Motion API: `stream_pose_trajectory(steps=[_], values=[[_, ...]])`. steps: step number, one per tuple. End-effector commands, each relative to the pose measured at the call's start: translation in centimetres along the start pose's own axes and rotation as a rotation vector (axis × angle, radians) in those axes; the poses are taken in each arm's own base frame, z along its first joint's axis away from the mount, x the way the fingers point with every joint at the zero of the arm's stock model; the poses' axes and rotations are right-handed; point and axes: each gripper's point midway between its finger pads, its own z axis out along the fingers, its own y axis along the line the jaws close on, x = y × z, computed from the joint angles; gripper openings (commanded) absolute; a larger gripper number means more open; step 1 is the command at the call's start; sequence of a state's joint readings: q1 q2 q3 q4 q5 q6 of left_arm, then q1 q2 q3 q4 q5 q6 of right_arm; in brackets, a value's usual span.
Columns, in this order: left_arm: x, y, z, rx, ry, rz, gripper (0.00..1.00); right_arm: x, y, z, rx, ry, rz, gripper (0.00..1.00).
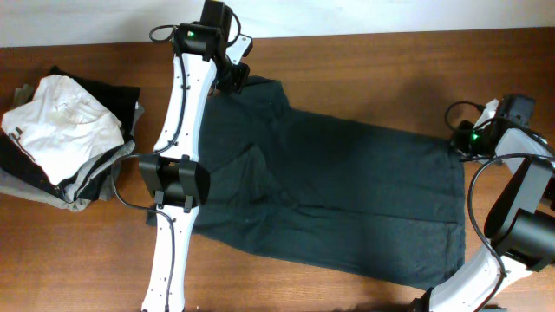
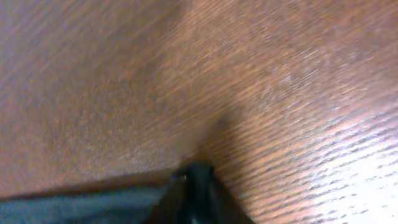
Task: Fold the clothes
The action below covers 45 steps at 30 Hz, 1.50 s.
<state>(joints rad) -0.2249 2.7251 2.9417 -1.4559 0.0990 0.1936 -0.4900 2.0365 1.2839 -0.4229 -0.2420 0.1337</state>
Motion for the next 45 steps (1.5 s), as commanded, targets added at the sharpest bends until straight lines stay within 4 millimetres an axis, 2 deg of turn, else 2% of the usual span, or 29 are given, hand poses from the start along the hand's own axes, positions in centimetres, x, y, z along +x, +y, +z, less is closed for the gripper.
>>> stream_pose_trajectory(steps=[1,5,9,14,20,24,25,27,29,31,34,35,38,41,43,45], values=[[-1.0,0.5,-3.1,-0.031,-0.054,0.018,0.01,0.2,-0.3,-0.2,-0.007,0.032,0.018,0.04],[-1.2,0.5,-4.7,-0.038,-0.075,0.040,0.01,-1.0,0.0,-2.9,-0.006,0.007,0.027,0.04],[-1.2,0.5,-6.8,-0.050,-0.091,0.041,0.01,-1.2,0.8,-7.2,0.009,-0.003,0.029,0.04],[0.0,2.3,-8.6,-0.137,-0.055,0.024,0.01,-0.6,1.4,-11.7,0.039,-0.021,0.048,0.04],[3.5,3.8,-10.3,-0.115,0.044,-0.031,0.00,2.2,1.7,-15.2,0.051,0.041,0.068,0.04],[3.4,4.6,-13.2,-0.103,-0.017,-0.076,0.00,4.7,0.5,-16.7,0.079,0.121,0.120,0.04],[3.3,4.7,-14.7,-0.103,-0.047,-0.091,0.00,5.5,0.0,-17.0,0.087,0.154,0.142,0.04],[3.0,4.1,-16.4,-0.075,-0.089,-0.091,0.01,6.3,-0.5,-17.3,0.093,0.186,0.147,0.04],[2.8,3.7,-17.1,-0.058,-0.111,-0.090,0.01,6.9,-0.6,-17.4,0.096,0.211,0.154,0.04],[3.0,3.7,-16.9,-0.052,-0.101,-0.103,0.01,7.4,-0.6,-17.5,0.095,0.232,0.142,0.04],[4.5,3.5,-14.6,-0.030,-0.003,-0.118,0.01,8.2,-0.6,-17.7,0.097,0.264,0.131,0.04],[6.0,3.6,-13.5,-0.028,0.070,-0.127,0.01,8.4,-0.6,-17.8,0.098,0.274,0.134,0.04],[8.2,3.4,-12.4,-0.026,0.165,-0.135,0.02,8.4,-0.6,-17.8,0.100,0.273,0.134,0.04],[10.5,2.4,-10.2,0.033,0.271,-0.151,0.02,7.8,-0.7,-17.5,0.099,0.249,0.128,0.04],[11.7,1.9,-9.0,0.061,0.326,-0.158,0.02,5.8,-0.7,-16.7,0.087,0.172,0.112,0.04],[11.8,2.0,-8.3,0.062,0.328,-0.158,0.02,2.5,-0.3,-16.1,0.050,0.039,0.086,0.04]])
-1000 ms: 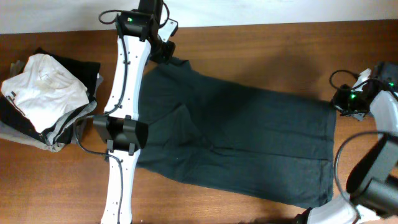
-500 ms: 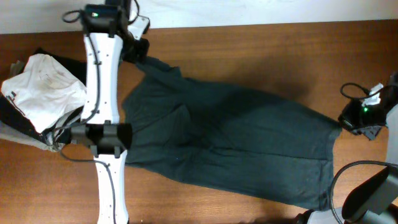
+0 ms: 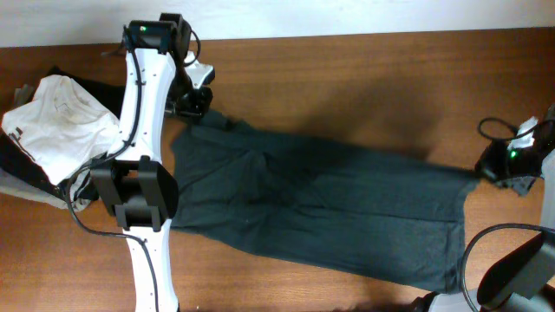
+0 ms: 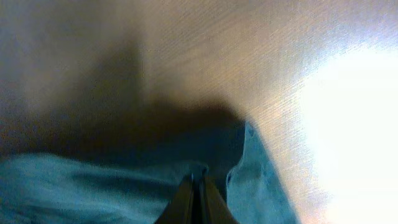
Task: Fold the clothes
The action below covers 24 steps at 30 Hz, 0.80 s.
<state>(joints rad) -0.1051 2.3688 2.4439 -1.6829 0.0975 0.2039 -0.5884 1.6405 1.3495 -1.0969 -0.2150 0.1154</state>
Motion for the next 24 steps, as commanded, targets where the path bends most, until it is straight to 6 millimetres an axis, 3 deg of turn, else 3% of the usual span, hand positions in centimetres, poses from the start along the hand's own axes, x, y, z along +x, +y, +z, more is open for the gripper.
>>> stream_pose_trajectory(steps=[1,4,6,11,15,18,24], values=[[-0.3,-0.3,-0.5,0.011,-0.043,-0.009,0.02,-4.8,1.2,-0.9,-0.053,-0.205,-0.051,0.04],[-1.7,-0.1,-0.7,0.003,-0.100,-0.002,0.02,-8.1,2.1,-1.9,-0.088,-0.345,-0.087,0.04],[-1.9,0.0,-0.9,0.001,-0.110,-0.001,0.02,-8.6,2.2,-2.1,-0.088,-0.365,-0.092,0.04],[-1.7,-1.0,-0.9,0.053,-0.105,0.000,0.03,-4.9,0.8,-0.9,-0.032,-0.209,-0.048,0.04],[0.0,-1.3,-0.8,0.067,-0.039,-0.008,0.03,-1.4,-1.5,-0.4,0.087,-0.070,-0.010,0.04],[1.1,-1.5,-0.5,0.077,0.007,-0.017,0.02,1.3,-2.1,-0.4,0.117,0.038,0.009,0.04],[3.3,-1.6,2.1,0.098,0.125,-0.034,0.02,4.3,-5.6,-0.6,0.308,0.136,0.101,0.04]])
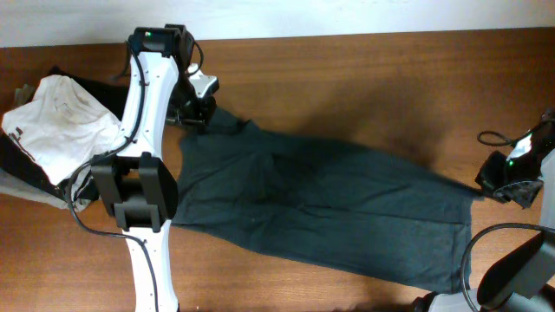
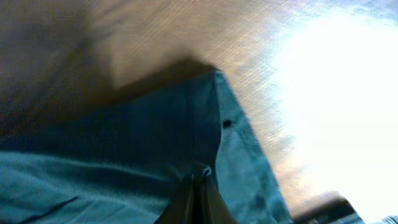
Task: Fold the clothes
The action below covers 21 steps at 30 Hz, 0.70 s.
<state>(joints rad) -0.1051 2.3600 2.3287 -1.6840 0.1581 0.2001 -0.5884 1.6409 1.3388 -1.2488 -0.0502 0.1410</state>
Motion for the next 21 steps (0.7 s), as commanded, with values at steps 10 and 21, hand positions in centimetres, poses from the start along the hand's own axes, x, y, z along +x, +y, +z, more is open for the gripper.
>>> stream_pose_trajectory(steps=[10,21], values=[[4.7,0.0,-0.3,0.032,0.078,-0.052,0.01,2.8,-3.0,2.4,0.114,0.084,0.085,0.05],[9.1,-0.4,2.3,0.067,0.230,-0.084,0.04,3.6,-4.0,3.2,0.164,0.106,0.086,0.05]])
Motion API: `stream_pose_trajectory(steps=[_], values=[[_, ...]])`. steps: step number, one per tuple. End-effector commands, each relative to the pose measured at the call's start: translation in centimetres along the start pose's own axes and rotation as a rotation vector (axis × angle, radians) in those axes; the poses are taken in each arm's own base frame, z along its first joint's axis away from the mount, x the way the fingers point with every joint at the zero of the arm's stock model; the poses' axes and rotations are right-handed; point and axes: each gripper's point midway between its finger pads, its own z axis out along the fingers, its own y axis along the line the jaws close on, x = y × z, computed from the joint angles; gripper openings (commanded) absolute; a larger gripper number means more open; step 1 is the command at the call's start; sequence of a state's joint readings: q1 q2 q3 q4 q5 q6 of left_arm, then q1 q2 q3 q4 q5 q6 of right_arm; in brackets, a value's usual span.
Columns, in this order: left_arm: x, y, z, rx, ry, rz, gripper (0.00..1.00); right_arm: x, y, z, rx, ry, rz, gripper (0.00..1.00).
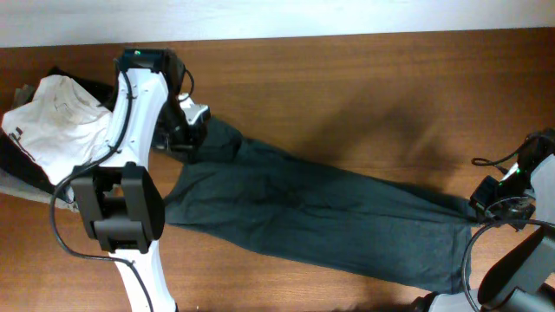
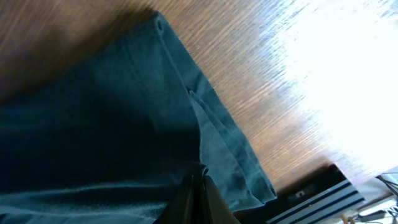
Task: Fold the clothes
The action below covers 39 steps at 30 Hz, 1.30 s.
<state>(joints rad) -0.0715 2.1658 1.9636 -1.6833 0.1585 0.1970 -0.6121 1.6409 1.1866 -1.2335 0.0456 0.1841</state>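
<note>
A dark green garment [image 1: 321, 212] lies stretched across the table from upper left to lower right. My left gripper [image 1: 185, 139] is shut on its upper left corner. At the far right my right gripper [image 1: 496, 206] is shut on the garment's right corner. In the right wrist view the jaws [image 2: 198, 186] pinch the green cloth [image 2: 93, 112], whose hem folds over beside them.
A pile of clothes with a white piece [image 1: 56, 117] on top sits at the left edge of the wooden table [image 1: 347, 78]. A black cable and base [image 2: 323, 193] lie near the right table edge.
Both grippers have moved toward the front of the table with the garment's corners. The back edge of the cloth has come forward, and the cloth now lies narrower.
First the garment lay wide, with each gripper at a back corner. Then the corners were drawn apart left and right, stretching the cloth. After that both corners came forward, and now the cloth is a narrower band.
</note>
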Motion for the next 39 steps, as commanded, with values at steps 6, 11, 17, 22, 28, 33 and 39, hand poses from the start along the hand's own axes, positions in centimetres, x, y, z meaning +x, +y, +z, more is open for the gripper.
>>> stream_pose_trajectory(steps=[6,11,17,22,28,33,39], values=[[3.0,-0.1,3.7,0.041,0.153,-0.034,0.07,-0.1,-2.7,-0.3,0.145,-0.028,0.090,0.04],[3.0,0.1,3.7,0.030,0.154,-0.033,0.07,0.0,-2.8,-0.3,0.148,-0.025,0.096,0.04],[1.5,0.3,3.9,0.027,0.094,-0.024,0.31,0.2,-1.8,-0.2,0.091,-0.009,0.095,0.13],[0.6,0.5,4.0,0.019,0.057,-0.018,0.33,0.6,-2.6,-0.3,0.139,0.003,0.089,0.18],[-0.7,0.5,4.1,0.024,0.002,-0.008,0.38,0.6,-1.0,-0.2,0.046,0.009,0.093,0.43],[-3.8,-1.9,4.1,0.115,-0.126,0.089,0.49,0.0,5.5,-1.1,-0.329,-0.019,-0.146,0.48],[-7.2,-5.2,5.6,0.077,-0.231,0.253,0.53,0.3,8.0,-3.2,-0.499,-0.063,-0.220,0.49]])
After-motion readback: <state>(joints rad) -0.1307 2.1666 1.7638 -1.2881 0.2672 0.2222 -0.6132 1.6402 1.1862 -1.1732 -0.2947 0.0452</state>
